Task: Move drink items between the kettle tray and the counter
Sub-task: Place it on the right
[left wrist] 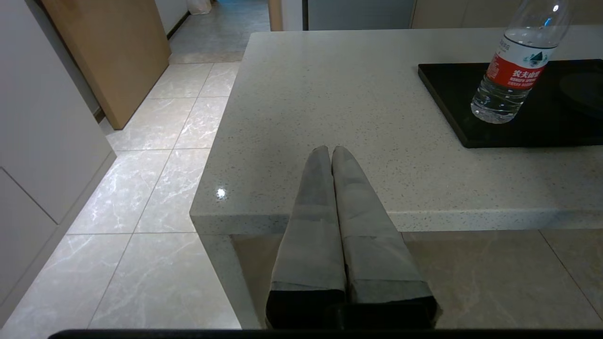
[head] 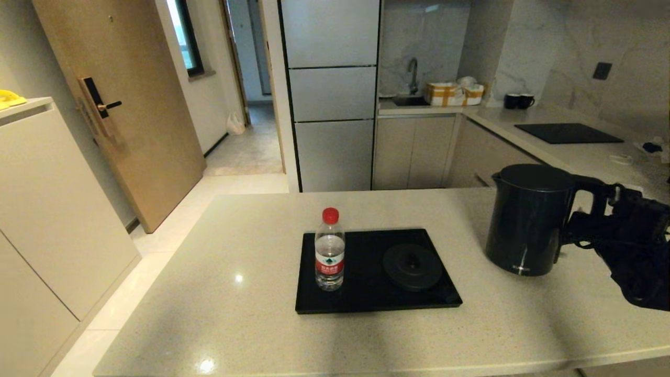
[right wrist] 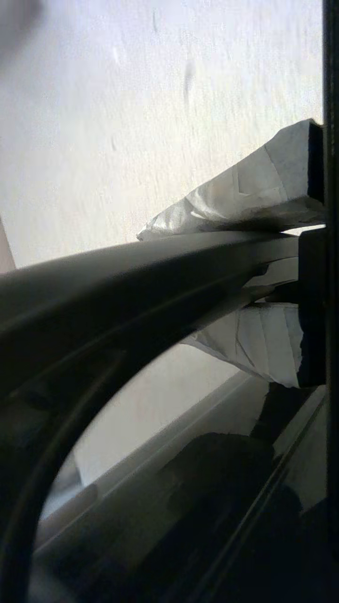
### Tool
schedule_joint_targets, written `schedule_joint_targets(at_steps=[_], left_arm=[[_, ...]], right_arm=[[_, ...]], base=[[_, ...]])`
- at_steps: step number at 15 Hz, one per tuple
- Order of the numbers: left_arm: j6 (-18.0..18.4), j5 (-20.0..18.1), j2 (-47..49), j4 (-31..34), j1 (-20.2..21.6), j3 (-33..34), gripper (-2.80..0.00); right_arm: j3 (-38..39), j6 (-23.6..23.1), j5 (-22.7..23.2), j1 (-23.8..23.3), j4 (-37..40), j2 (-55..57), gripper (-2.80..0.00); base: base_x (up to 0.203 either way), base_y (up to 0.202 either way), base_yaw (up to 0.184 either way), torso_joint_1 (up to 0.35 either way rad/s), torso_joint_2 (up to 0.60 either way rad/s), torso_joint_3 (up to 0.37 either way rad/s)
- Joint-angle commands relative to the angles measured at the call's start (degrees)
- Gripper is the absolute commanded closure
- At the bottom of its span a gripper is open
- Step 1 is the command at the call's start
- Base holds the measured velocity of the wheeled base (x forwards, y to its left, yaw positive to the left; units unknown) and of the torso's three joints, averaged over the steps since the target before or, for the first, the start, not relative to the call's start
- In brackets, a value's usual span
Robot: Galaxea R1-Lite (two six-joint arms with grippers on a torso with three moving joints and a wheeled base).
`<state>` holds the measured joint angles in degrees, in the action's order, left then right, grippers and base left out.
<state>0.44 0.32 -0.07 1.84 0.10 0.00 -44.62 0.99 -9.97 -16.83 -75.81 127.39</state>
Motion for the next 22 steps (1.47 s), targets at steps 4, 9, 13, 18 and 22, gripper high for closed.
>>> schedule_joint_targets(at_steps=[4,9,13,18,22], left_arm=[[0.0,0.0,0.1,0.0,0.0,0.0,0.0],[0.0,0.0,0.1,0.0,0.0,0.0,0.0],[0.0,0.0,0.1,0.0,0.0,0.0,0.0],[0.0,0.0,0.1,0.0,0.0,0.0,0.0],[0.0,0.0,0.1,0.0,0.0,0.0,0.0]], right_arm=[[0.1,-1.2,-3.0,-0.7,-5.6,5.8,0.0],[0.1,-1.8,-3.2,-0.7,-5.1,6.3,-2.8],[0.5,-1.8,-2.9,-0.7,-4.9,5.9,-2.8],[5.6,-1.7,0.1,-1.1,-3.2,0.8,-2.8],[10.5,-0.3,1.1,-1.1,-3.8,-1.6,-2.8]], base=[[0.0,0.0,0.0,0.0,0.0,0.0],[0.0,0.0,0.0,0.0,0.0,0.0],[0.0,0.0,0.0,0.0,0.0,0.0],[0.0,0.0,0.0,0.0,0.0,0.0],[0.0,0.0,0.0,0.0,0.0,0.0]])
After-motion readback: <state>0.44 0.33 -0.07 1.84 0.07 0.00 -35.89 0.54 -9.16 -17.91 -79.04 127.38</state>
